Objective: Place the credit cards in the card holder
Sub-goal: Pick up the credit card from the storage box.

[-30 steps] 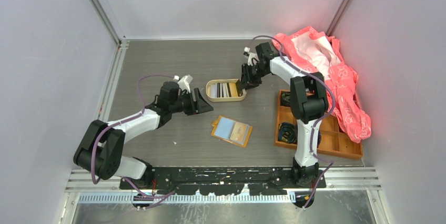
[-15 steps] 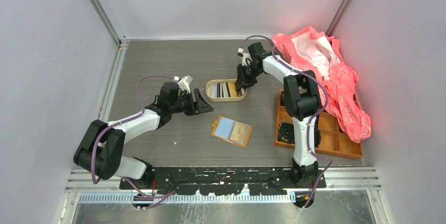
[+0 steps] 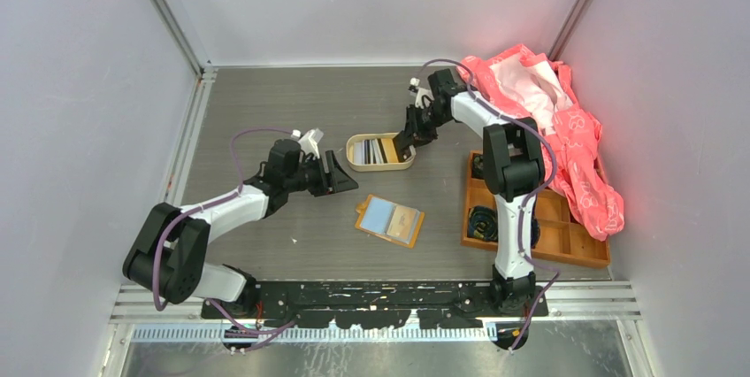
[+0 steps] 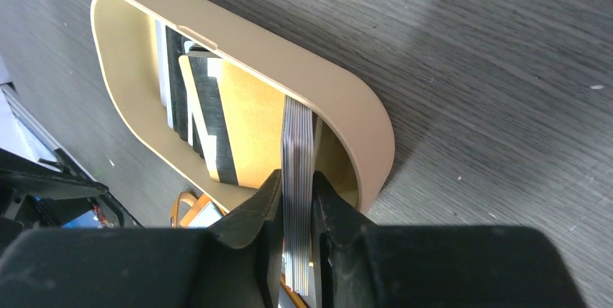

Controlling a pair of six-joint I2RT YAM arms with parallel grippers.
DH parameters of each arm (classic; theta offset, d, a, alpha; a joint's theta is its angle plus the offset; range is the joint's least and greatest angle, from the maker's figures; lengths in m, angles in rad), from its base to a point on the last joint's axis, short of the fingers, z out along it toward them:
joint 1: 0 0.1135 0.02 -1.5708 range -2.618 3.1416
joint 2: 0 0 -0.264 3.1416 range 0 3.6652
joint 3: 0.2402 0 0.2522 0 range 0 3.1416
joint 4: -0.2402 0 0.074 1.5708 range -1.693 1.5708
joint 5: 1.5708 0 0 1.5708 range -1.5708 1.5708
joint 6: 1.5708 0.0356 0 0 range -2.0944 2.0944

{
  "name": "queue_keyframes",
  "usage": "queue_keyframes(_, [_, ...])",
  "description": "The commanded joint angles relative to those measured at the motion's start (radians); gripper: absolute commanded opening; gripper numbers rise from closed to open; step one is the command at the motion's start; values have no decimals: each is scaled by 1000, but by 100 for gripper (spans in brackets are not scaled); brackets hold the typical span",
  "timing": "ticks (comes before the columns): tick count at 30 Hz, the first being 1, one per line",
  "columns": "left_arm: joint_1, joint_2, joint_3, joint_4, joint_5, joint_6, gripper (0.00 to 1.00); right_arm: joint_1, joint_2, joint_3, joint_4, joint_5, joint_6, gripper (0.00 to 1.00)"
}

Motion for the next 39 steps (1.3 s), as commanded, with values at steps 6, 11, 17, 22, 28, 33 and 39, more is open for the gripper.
queue_keyframes(6, [6,-46,-4,23,7,10,58,-17,-32,2,34,-97,42,35])
queue_keyframes(11, [6,-44,-4,23,9,10,58,-28,-44,-4,35,-121,48,37])
queue_keyframes(17, [5,-45,-4,23,8,10,58,-43,-58,-11,34,-117,53,35])
queue_keyframes(22, [5,-42,-4,27,11,8,58,-8,-39,31,-34,23,-10,40])
queue_keyframes(28, [5,-46,-11,31,11,7,58,74,21,113,-100,219,-66,40])
queue_keyframes(33, [5,-52,-16,31,12,7,58,94,48,135,-120,294,-88,32])
queue_keyframes(39, [5,-53,-17,31,11,12,58,67,-2,117,-109,207,-91,10])
